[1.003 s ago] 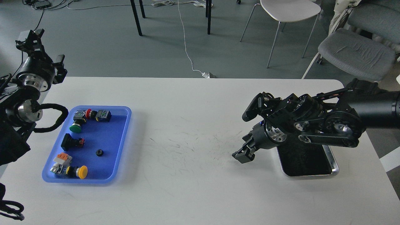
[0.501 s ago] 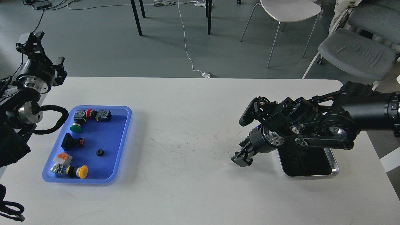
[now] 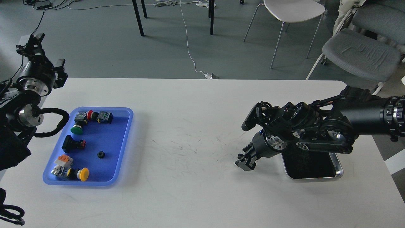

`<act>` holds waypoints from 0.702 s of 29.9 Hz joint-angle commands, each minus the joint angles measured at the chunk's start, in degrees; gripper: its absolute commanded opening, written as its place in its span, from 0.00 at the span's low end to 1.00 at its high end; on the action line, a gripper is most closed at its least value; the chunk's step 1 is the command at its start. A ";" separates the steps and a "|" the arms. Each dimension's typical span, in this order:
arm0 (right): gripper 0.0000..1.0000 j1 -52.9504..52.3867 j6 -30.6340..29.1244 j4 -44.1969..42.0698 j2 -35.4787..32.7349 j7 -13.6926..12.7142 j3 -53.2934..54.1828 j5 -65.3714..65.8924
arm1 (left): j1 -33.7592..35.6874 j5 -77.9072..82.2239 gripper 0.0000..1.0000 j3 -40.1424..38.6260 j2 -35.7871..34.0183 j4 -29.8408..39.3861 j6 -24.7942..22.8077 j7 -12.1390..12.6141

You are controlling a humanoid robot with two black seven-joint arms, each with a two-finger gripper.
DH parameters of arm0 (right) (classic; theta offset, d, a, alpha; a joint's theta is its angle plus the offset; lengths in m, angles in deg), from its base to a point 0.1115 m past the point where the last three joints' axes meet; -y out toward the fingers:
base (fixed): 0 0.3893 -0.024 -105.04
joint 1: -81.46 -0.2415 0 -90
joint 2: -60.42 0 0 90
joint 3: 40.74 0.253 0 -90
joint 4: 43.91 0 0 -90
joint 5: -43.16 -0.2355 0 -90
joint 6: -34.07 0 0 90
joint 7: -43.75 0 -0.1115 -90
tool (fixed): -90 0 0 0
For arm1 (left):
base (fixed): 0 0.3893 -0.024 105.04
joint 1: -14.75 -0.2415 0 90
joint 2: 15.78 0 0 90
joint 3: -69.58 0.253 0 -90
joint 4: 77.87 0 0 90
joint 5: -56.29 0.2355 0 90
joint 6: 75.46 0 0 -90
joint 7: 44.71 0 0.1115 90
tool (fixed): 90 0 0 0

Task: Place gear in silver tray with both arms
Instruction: 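Lower the right gripper and grasp the black gear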

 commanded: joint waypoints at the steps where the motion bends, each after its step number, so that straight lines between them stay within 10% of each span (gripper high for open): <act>1: 0.49 -0.21 -0.09 -0.40 0.44 -0.01 0.01 0.01 | -0.02 0.00 0.98 0.00 0.00 0.00 -0.02 -0.01; 21: 0.33 -0.48 -1.05 -0.31 1.41 0.16 -0.08 0.62 | -0.02 0.09 0.98 0.00 0.00 0.00 -0.02 -0.01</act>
